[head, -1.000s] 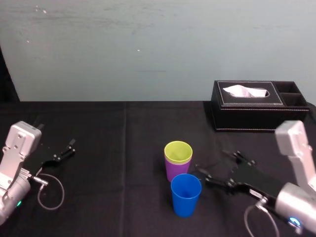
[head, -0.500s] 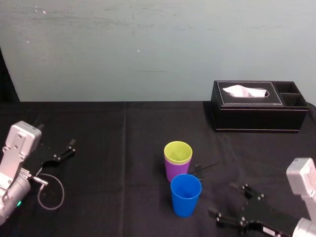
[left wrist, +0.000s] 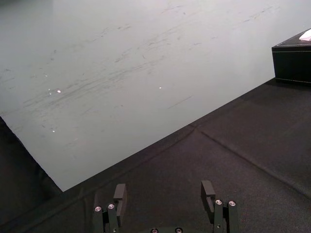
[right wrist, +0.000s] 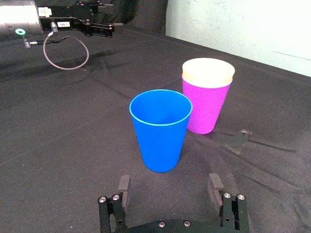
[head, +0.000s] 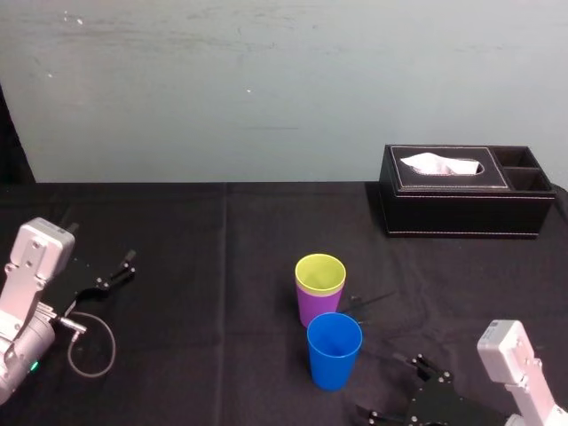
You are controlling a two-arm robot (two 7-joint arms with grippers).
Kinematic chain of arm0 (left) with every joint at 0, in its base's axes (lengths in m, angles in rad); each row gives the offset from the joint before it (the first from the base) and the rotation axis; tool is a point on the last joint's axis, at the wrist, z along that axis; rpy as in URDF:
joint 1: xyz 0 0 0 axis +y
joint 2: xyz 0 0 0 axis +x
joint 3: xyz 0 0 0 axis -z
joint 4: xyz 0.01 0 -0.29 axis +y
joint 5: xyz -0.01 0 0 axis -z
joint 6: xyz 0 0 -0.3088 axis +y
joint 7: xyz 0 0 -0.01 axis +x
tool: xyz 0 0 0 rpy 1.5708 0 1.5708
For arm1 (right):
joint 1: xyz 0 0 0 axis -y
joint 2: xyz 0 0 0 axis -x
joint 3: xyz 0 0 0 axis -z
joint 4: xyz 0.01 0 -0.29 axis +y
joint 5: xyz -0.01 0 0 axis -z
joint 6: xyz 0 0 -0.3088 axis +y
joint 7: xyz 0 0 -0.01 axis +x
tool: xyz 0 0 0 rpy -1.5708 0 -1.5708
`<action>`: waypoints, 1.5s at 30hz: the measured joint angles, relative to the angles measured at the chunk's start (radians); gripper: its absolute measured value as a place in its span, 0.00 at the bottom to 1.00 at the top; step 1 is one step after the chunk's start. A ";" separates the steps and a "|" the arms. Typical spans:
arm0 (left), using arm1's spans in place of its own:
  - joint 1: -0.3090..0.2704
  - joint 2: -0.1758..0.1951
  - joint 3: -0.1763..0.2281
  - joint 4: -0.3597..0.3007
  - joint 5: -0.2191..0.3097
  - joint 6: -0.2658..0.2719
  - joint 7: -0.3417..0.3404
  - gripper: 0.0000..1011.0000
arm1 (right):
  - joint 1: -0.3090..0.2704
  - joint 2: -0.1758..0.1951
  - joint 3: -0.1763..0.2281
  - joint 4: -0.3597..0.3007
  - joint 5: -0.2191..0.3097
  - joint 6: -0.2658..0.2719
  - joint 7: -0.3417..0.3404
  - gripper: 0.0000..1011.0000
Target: Stack the three plastic cups sequentially using one hand.
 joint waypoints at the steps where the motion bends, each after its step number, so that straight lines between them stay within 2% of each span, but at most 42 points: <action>1: 0.000 0.000 0.000 0.000 0.000 0.000 0.000 0.99 | 0.000 0.000 0.000 0.000 0.000 0.000 0.000 0.99; 11: 0.000 0.000 0.000 0.000 0.000 0.000 0.000 0.99 | 0.029 -0.046 -0.019 0.044 -0.024 -0.032 0.012 0.99; 24: 0.000 0.000 0.000 0.000 0.000 0.000 0.000 0.99 | 0.064 -0.088 -0.031 0.081 -0.020 -0.033 0.020 0.99; 45: 0.000 0.000 0.000 0.000 0.000 0.000 0.000 0.99 | 0.104 -0.126 -0.055 0.093 -0.014 -0.016 0.018 0.99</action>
